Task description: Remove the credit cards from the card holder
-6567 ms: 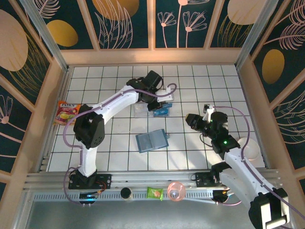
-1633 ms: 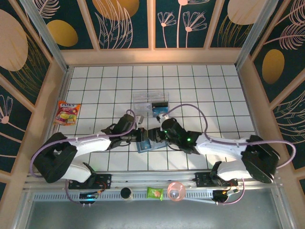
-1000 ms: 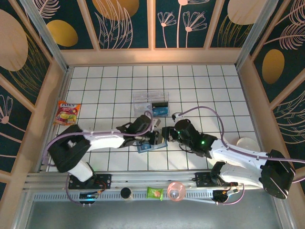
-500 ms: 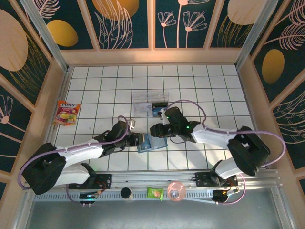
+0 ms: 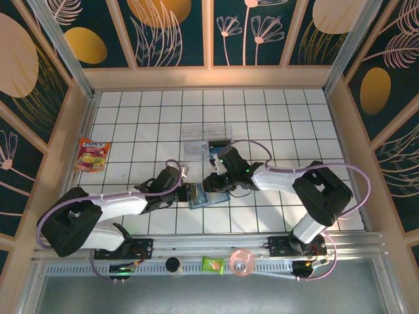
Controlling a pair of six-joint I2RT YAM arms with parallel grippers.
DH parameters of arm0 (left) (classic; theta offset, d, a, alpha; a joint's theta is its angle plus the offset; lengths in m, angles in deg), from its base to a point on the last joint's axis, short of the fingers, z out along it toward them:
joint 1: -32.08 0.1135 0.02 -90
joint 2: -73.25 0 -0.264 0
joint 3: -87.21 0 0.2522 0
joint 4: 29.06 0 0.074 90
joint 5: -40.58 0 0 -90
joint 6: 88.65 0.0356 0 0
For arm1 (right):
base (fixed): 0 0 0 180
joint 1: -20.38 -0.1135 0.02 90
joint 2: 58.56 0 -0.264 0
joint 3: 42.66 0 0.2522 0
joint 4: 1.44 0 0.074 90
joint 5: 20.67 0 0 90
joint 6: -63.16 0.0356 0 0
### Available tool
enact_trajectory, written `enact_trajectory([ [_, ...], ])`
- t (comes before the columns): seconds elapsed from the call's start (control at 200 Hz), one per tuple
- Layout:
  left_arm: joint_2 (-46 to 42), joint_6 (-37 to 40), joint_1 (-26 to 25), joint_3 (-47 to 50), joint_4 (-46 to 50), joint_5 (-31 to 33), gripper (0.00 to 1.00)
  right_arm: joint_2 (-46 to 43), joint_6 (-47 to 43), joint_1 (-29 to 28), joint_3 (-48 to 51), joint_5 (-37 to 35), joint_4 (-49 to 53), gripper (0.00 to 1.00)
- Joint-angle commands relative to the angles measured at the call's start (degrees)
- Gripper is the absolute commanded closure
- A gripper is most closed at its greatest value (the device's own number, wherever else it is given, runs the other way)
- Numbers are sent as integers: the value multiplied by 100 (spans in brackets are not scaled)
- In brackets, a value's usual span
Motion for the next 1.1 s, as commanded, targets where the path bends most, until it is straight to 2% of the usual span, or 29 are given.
enact_trajectory([
  [0.0, -5, 224, 42, -216, 136, 176, 67, 107, -106, -41, -193, -160, 195, 73],
  [0.19, -475, 206, 42, -267, 456, 322, 59, 94, -149, -59, -219, -197, 180, 75],
  [0.395, -258, 133, 42, -13, 293, 296, 55, 216, -150, -89, -232, -118, 118, 76],
  [0.651, 94, 183, 42, -53, 126, 236, 71, 342, -123, -98, -271, -157, 181, 77],
  [0.866, 129, 77, 42, 60, 29, 108, 80, 462, -58, -94, -249, -189, 137, 79],
  [1.096, 163, 43, 42, 114, -63, 62, 82, 613, -62, -94, -315, -204, 147, 79],
])
